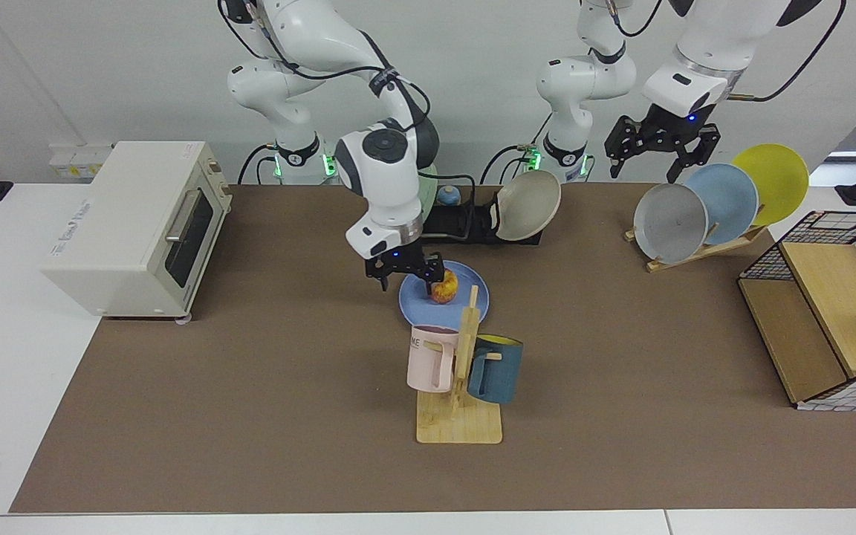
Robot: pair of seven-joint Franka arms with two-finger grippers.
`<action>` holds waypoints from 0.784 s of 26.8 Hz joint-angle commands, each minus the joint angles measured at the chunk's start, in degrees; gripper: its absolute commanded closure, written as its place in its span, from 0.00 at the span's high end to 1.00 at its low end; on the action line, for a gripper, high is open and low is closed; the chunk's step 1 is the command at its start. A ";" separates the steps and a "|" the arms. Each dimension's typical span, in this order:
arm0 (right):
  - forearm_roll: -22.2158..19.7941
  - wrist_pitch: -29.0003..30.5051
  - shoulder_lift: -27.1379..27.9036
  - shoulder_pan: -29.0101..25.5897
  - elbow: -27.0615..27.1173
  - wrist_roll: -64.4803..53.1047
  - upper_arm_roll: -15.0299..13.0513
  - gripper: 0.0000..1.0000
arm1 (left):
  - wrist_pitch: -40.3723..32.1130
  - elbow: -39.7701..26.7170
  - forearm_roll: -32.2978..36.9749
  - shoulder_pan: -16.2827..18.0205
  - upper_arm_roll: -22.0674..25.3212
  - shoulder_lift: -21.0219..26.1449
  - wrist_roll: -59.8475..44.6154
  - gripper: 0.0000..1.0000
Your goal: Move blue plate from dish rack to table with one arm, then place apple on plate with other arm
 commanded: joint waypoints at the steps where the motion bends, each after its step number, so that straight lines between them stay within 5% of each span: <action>1: 0.30 -6.06 -4.08 -6.60 0.84 -11.70 0.93 1.00 | -1.66 3.25 1.29 -2.69 1.50 2.16 0.33 1.00; 13: 0.48 -20.39 -12.25 -18.55 2.08 -30.07 0.84 1.00 | -0.96 2.64 1.38 -2.61 1.50 1.20 0.86 1.00; 21: 0.56 -28.65 -18.14 -21.63 2.25 -34.04 0.49 1.00 | -1.40 2.64 1.73 -1.64 1.77 1.11 0.77 1.00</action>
